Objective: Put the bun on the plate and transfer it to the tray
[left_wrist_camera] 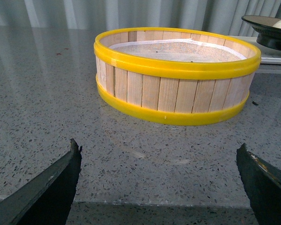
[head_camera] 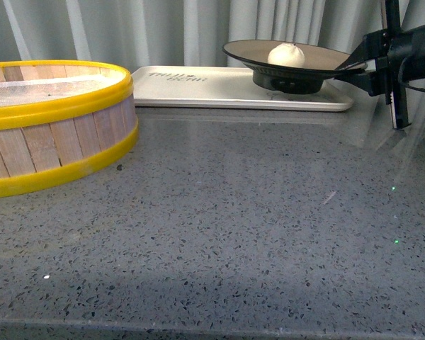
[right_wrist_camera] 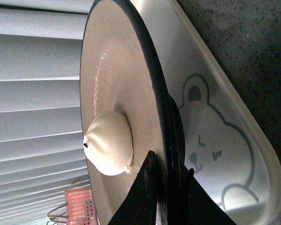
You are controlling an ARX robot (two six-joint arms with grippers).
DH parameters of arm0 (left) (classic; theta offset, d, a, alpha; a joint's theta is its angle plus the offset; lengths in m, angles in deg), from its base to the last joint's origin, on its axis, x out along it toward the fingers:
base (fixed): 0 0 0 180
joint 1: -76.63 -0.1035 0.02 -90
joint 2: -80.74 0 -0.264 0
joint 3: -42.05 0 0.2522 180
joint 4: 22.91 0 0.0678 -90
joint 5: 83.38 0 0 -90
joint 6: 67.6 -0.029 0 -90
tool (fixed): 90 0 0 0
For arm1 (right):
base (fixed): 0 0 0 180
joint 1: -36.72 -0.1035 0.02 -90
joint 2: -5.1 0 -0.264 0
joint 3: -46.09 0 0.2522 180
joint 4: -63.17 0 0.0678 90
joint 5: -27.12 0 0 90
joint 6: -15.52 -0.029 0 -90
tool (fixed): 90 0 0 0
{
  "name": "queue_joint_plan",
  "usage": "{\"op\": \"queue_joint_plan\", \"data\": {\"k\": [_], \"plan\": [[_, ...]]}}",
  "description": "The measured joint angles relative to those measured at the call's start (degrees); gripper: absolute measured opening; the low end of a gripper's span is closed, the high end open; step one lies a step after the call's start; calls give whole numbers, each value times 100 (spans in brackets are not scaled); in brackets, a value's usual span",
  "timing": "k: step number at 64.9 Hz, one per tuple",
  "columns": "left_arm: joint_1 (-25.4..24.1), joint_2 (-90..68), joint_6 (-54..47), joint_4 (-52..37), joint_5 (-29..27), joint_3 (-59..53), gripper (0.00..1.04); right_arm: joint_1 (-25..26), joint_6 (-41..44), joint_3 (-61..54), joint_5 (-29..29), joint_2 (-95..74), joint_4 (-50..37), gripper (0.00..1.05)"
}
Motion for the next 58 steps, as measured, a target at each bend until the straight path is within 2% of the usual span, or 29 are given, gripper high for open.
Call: {"op": "queue_joint_plan", "data": {"k": [18,50,53,58], "plan": [[0,0,0,0,0,0,98,13,-2,396,83,-254,195,3],[0,0,0,0,-2,0,98,-55,354,931,74,-372,1285,3],[0,0,0,0,-2,0,98,-59,382,938,48,-374,1316,6],[0,0,0,0,-2,0,98,-61,376,957,42,-376,1342,19]]}}
